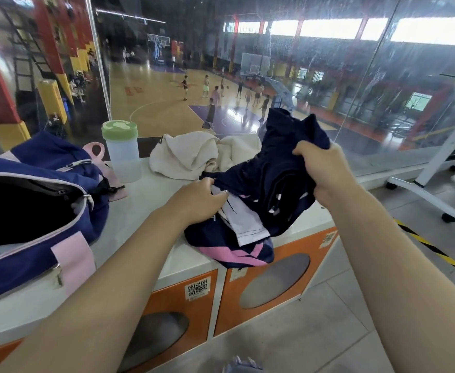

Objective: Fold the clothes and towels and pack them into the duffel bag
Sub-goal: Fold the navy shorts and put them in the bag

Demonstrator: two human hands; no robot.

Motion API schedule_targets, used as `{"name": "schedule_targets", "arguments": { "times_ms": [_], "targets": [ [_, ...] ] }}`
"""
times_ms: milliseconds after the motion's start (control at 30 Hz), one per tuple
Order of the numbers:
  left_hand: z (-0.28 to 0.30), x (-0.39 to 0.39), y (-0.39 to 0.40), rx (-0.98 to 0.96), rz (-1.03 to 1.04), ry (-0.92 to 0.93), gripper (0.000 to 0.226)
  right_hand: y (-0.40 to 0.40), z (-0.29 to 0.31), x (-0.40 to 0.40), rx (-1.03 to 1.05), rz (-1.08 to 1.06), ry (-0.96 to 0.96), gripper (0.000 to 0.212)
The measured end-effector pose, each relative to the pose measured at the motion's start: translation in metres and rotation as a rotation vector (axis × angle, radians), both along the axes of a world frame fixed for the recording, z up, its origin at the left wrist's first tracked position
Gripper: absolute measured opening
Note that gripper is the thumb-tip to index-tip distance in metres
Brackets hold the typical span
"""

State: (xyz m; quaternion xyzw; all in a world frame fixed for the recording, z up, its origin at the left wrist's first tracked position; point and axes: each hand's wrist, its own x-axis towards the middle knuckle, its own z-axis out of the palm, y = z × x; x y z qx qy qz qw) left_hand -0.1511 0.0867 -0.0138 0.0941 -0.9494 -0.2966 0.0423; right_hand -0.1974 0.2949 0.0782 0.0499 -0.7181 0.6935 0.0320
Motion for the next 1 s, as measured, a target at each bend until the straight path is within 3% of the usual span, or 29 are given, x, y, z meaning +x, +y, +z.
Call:
{"name": "schedule_targets", "arguments": {
  "times_ms": [167, 267, 367, 467, 567, 633, 733, 800, 833, 867, 933, 1000],
  "targets": [
    [-0.001, 0.004, 0.004, 0.128, 0.025, 0.105, 0.063, -0.009, 0.042, 0.013, 0.029, 0.079, 0.064, 0.017],
    [0.013, 0.015, 0.009, 0.474, 0.069, 0.189, 0.056, -0.027, 0.069, 0.028, 0.042, 0.152, 0.069, 0.016],
    [0.022, 0.03, 0.013, 0.977, 0.054, 0.21, 0.046, -0.045, 0.091, 0.046, 0.015, 0.231, 0.063, 0.013],
    [0.027, 0.054, 0.009, 1.359, 0.161, 0.285, 0.03, -0.065, 0.107, 0.067, -0.001, 0.34, 0.057, 0.01],
    [0.029, 0.08, -0.003, 1.698, 0.229, 0.293, 0.057, -0.082, 0.123, 0.091, -0.039, 0.434, 0.026, 0.007],
    [0.028, 0.1, -0.012, 1.821, 0.286, 0.336, 0.065, -0.092, 0.13, 0.106, -0.076, 0.492, -0.008, 0.005],
    [0.025, 0.132, -0.018, 1.927, 0.162, 0.39, 0.074, -0.104, 0.132, 0.122, -0.048, 0.532, -0.007, 0.007],
    [0.02, 0.147, -0.025, 1.982, 0.316, 0.44, 0.088, -0.11, 0.129, 0.128, 0.046, 0.494, 0.066, 0.012],
    [0.02, 0.156, -0.027, 1.86, 0.458, 0.48, 0.092, -0.112, 0.125, 0.13, 0.108, 0.474, 0.127, 0.013],
    [0.023, 0.167, -0.028, 1.762, 0.513, 0.502, 0.085, -0.113, 0.121, 0.132, 0.178, 0.461, 0.198, 0.013],
    [0.031, 0.187, -0.03, 1.823, 0.299, 0.457, 0.064, -0.117, 0.109, 0.135, 0.352, 0.425, 0.323, 0.011],
    [0.04, 0.202, -0.034, 1.877, 0.232, 0.424, 0.057, -0.125, 0.093, 0.14, 0.52, 0.397, 0.403, 0.007]
  ]
}}
